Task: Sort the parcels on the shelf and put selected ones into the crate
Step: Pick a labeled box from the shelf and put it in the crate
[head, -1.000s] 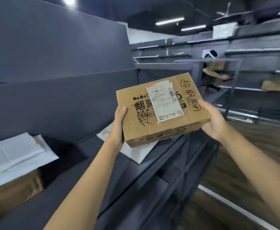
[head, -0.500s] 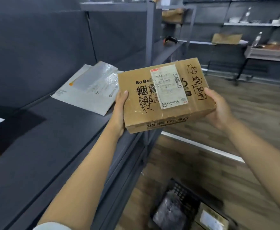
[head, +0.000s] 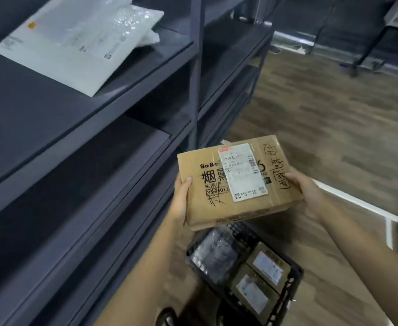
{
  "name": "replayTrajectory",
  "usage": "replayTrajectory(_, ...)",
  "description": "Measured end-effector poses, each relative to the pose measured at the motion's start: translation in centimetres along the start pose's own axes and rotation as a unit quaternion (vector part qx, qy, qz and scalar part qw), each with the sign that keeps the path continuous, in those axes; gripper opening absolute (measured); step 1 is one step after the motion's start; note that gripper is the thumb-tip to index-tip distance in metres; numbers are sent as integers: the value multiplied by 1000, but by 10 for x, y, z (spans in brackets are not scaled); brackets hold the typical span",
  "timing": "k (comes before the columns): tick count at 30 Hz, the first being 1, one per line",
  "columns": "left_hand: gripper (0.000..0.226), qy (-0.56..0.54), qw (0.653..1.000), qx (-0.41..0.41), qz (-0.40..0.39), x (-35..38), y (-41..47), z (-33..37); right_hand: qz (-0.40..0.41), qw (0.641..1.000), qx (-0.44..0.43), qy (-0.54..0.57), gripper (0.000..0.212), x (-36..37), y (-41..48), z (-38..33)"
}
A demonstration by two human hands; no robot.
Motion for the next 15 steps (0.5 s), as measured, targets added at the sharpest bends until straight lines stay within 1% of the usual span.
replayTrajectory(2,40,0,999,-42,30,5,-3,-38,-6,998,26,-57,23,-9,14,21)
replayTrajectory(5,27,-14,991,-105,80,2,1,-98,-25,991,56,-115,27,-21,41,60)
replayTrajectory(7,27,-33,982,-161,95,-7,12,-140,-31,987,78,-137,31,-26,62,91)
replayTrajectory(9,23,-45,972,-193,127,-21,25,-188,-34,981,100,-165,33,-28,86,127)
replayTrajectory(11,21,-62,965,-197,160,-33,37,-226,-39,976,120,-178,34,-27,108,165)
replayTrajectory(13,27,-70,962,-192,180,-46,52,-263,-59,969,136,-198,34,-29,128,207)
replayTrajectory(15,34,-54,962,-192,186,-59,69,-303,-79,957,158,-231,32,-31,150,248)
Point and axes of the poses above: each hand's wrist, its own y-axis towards the middle knuckle, its own x-axis out of the palm, z = x × y, the point moved 2 cm from there along y, towards the middle knuckle, and after that the axes turned 2 degrees about -y, right-handed, at the moved point
